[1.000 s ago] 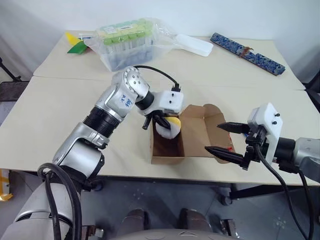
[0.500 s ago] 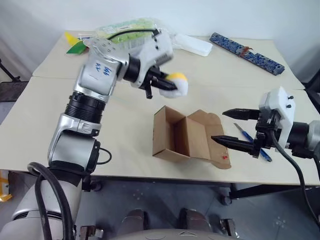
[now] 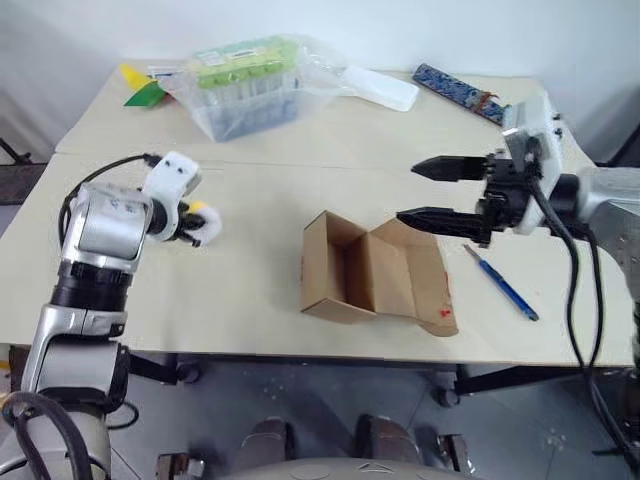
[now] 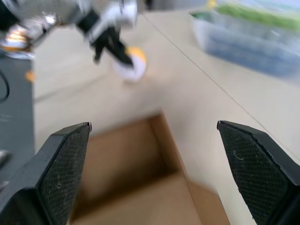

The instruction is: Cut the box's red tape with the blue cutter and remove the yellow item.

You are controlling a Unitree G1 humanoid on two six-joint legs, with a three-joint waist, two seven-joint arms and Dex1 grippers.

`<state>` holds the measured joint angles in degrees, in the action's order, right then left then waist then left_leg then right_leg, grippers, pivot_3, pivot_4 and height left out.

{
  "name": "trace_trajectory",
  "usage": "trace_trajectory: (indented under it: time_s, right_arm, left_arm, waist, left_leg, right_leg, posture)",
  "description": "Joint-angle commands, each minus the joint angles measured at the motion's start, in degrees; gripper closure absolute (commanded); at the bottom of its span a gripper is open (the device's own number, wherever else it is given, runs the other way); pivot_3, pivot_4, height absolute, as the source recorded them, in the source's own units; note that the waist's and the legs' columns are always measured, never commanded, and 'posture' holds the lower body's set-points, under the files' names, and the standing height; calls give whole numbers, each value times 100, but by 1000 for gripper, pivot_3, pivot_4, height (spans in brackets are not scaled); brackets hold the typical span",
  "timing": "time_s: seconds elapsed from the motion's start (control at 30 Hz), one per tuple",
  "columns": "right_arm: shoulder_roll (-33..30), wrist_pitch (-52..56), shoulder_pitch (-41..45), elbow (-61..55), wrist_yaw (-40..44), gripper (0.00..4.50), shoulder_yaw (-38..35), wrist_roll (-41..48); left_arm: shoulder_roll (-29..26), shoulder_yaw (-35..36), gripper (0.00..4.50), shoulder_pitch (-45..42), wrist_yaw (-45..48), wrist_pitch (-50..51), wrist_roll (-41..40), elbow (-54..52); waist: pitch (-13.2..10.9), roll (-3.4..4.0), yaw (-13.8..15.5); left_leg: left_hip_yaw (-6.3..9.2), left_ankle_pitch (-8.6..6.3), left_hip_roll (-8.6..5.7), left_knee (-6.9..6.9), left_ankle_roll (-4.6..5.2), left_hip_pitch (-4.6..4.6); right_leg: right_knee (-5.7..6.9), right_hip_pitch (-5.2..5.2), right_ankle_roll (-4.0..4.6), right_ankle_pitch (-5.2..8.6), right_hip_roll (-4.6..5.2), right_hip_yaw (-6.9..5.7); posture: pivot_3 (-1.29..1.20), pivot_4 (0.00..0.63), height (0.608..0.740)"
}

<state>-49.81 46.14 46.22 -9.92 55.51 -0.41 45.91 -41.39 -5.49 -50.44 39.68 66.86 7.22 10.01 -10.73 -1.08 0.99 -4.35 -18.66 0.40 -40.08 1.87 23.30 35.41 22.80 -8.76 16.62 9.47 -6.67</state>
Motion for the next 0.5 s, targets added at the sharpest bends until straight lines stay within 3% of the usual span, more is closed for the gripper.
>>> trace_trajectory:
  time_s: [0.03, 0.23, 0.43, 0.5]
  right_arm:
    - [223, -260, 328, 413, 366, 0, 143, -283]
    - [833, -416, 878, 1316, 568, 0, 209, -577]
    - [955, -456, 1071, 1621, 721, 0, 197, -795]
    - [906, -412, 1053, 1546, 775, 0, 188, -830]
  left_arm:
    - [-118, 219, 4224, 238, -385, 478, 30, -508]
    - [-11, 475, 4224, 483, -882, 733, -66, -632]
    - [23, 578, 4224, 545, -1104, 661, -196, -596]
    - [-6, 850, 3516, 611, -1097, 664, -341, -786]
  waist:
    - [0, 0, 23]
    - [0, 1, 6]
    - [0, 1, -45]
    - [0, 1, -65]
  left_leg:
    - [1, -1, -1, 1, -1, -1]
    - [0, 2, -17, 4, -9, -8]
    - [0, 4, -16, 6, -14, -12]
    - [0, 4, -16, 6, -14, -12]
  right_leg:
    - [-1, 0, 0, 0, 0, 2]
    - [4, 0, 0, 0, -1, -1]
    - [10, 0, 0, 0, -2, -1]
    - [10, 0, 0, 0, -1, -1]
  posture:
    - [0, 150, 740]
    - [0, 150, 740]
    - [0, 150, 740]
    - [0, 150, 740]
